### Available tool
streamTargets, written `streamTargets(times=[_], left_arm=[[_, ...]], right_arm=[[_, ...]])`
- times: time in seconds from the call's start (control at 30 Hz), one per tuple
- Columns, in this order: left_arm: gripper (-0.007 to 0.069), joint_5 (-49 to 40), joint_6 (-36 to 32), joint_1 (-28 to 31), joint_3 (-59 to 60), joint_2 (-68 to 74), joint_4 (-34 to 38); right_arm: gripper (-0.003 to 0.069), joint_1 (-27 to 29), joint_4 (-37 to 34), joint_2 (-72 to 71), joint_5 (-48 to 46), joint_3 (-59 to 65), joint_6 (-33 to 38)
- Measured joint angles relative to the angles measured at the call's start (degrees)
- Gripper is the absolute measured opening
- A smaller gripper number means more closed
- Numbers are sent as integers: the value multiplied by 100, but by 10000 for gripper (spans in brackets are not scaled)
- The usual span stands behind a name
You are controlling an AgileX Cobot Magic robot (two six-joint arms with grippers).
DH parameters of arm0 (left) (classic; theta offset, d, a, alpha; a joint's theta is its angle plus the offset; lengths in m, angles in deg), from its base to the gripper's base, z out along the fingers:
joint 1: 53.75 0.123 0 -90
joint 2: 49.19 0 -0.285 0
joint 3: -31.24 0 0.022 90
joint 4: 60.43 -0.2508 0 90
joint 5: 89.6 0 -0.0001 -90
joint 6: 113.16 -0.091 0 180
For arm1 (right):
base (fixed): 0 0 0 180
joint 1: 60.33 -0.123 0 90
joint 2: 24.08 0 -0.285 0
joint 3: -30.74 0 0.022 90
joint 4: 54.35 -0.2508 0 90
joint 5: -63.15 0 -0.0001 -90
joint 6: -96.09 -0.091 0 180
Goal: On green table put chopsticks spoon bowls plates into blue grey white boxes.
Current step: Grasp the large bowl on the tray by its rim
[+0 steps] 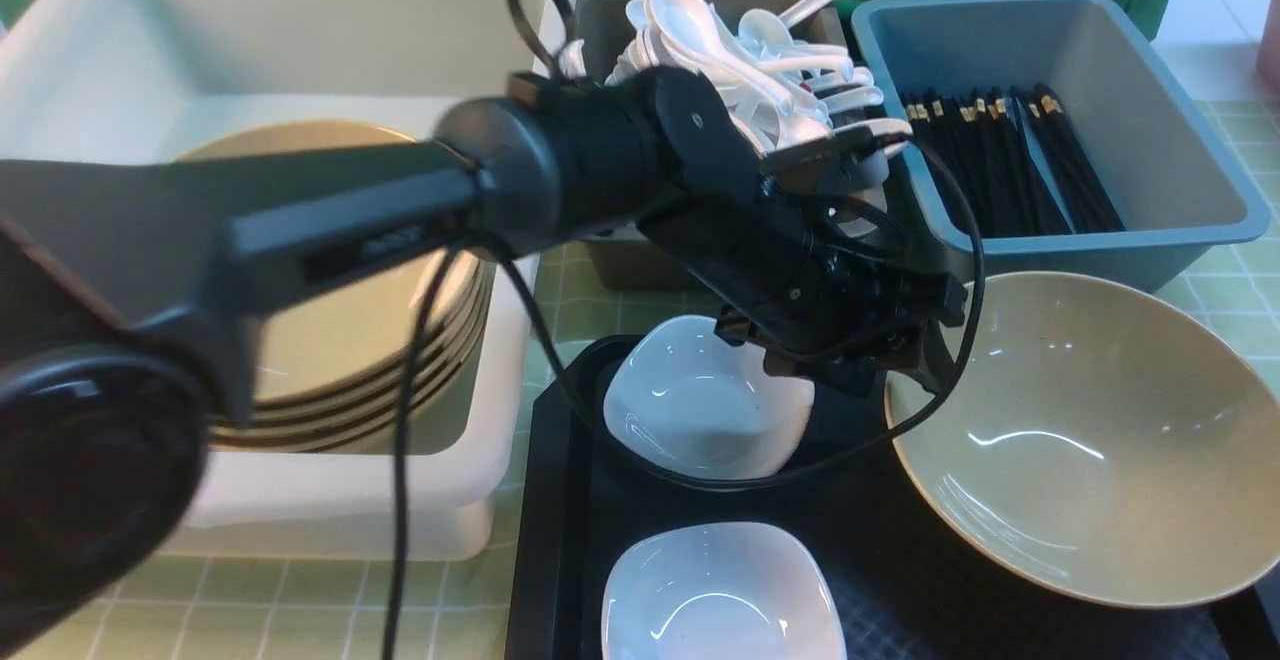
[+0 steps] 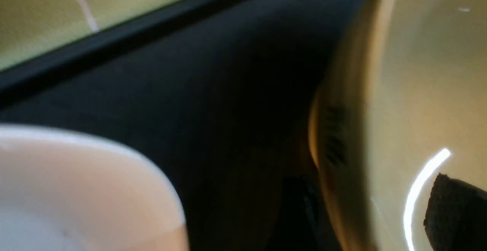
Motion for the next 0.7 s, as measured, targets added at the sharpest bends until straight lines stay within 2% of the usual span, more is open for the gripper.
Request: streamTargets(times=[0.1, 0.17, 0.2, 0.23, 0.27, 0.3, 0.37, 0.57, 0.7], left_arm=[[334, 45, 0, 0, -23, 114, 84], [216, -16, -24, 0, -35, 137, 104], [167, -56, -46, 0, -59, 137, 104], [155, -65, -46, 0, -59, 137, 104], [76, -126, -46, 0, -84, 137, 95], [42, -176, -59, 0, -80, 131, 102], [17, -282, -92, 0, -80, 85, 102], [19, -825, -371, 6, -80, -387, -78], [19, -1265, -436, 222, -80, -1114, -184]], right_arm=[[33, 0, 0, -7, 0, 5, 0], [36, 0, 0, -7, 5, 5, 0], [36, 0, 0, -7, 13, 5, 0], [36, 0, 0, -7, 20, 5, 0], [36, -16, 0, -7, 65, 5, 0], [38, -36, 0, -7, 101, 5, 0], [40, -104, 0, -7, 181, 5, 0], [46, -376, -33, -7, 318, 5, 26], [47, -586, -90, 0, 546, -39, 160]])
